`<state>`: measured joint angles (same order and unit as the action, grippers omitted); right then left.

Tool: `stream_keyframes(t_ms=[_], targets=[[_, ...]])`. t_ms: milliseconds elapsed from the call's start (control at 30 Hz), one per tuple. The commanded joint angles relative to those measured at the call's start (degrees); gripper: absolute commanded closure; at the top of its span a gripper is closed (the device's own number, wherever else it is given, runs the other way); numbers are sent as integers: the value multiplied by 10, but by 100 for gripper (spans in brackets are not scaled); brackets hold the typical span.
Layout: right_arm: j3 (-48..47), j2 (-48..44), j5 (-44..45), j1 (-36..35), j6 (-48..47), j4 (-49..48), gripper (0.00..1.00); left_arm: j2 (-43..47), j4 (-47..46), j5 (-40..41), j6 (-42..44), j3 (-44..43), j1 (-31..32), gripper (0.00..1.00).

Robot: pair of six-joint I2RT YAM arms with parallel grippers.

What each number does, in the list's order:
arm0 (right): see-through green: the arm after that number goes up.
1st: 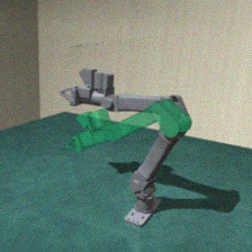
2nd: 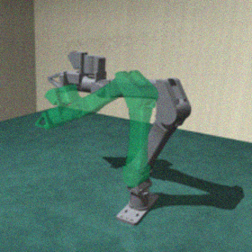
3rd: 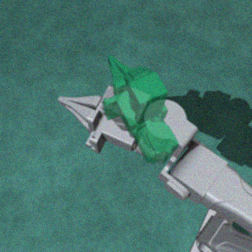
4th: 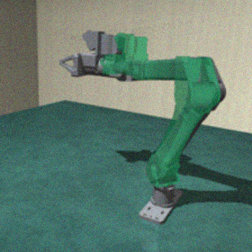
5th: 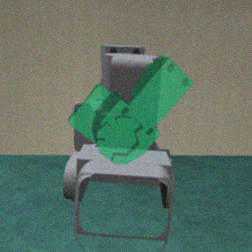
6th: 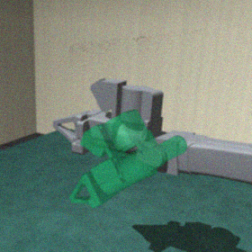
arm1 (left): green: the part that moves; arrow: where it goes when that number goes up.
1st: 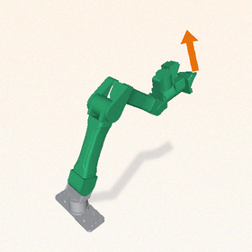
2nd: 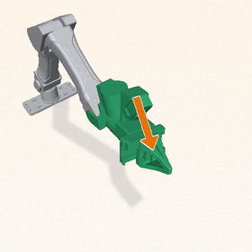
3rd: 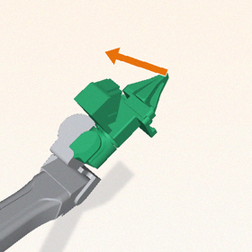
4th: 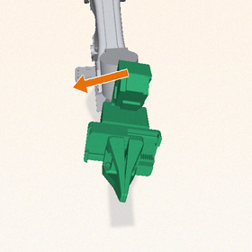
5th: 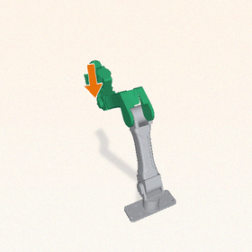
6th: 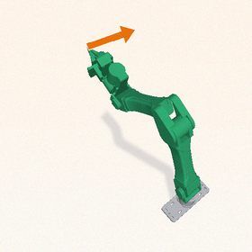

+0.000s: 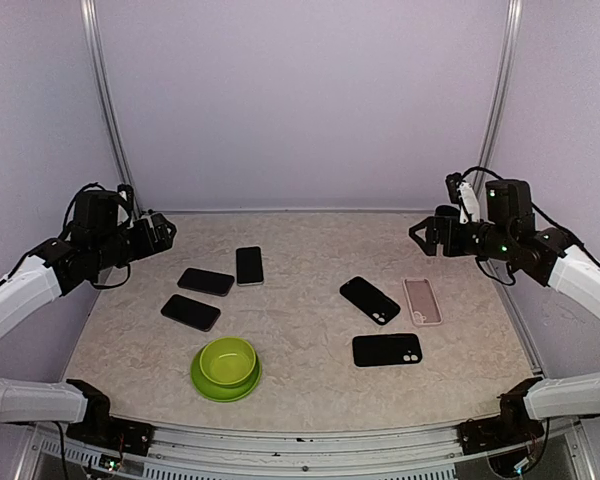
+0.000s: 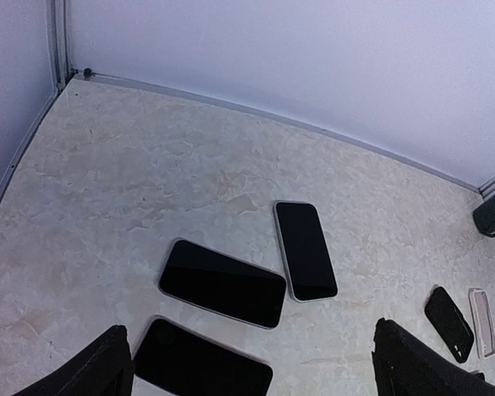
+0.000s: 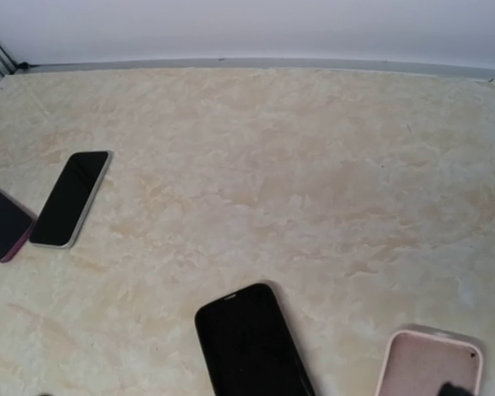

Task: Put the phone into the phone case
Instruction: Move the phone to the center of the board.

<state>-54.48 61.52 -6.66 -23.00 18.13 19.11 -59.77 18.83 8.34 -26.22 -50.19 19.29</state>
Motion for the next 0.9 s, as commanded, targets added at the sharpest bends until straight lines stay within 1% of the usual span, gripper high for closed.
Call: stream_keyframes(t_ms=[0, 133, 300, 600, 867], targets=[[-8, -6, 4, 9, 1, 6, 0, -5, 3, -9, 5, -14, -8, 2], [-9, -6, 26, 10, -4, 10, 0, -13, 12, 1, -1, -18, -11, 3], [-23, 38, 69, 9, 0, 46, 0, -38, 32, 18, -21, -21, -7, 6], [-26, 106, 126, 9, 26, 85, 0, -92, 48, 70, -61, -31, 35, 8], [-19, 156, 125, -6, 33, 76, 2, -102, 3, 64, -88, -13, 71, 8]])
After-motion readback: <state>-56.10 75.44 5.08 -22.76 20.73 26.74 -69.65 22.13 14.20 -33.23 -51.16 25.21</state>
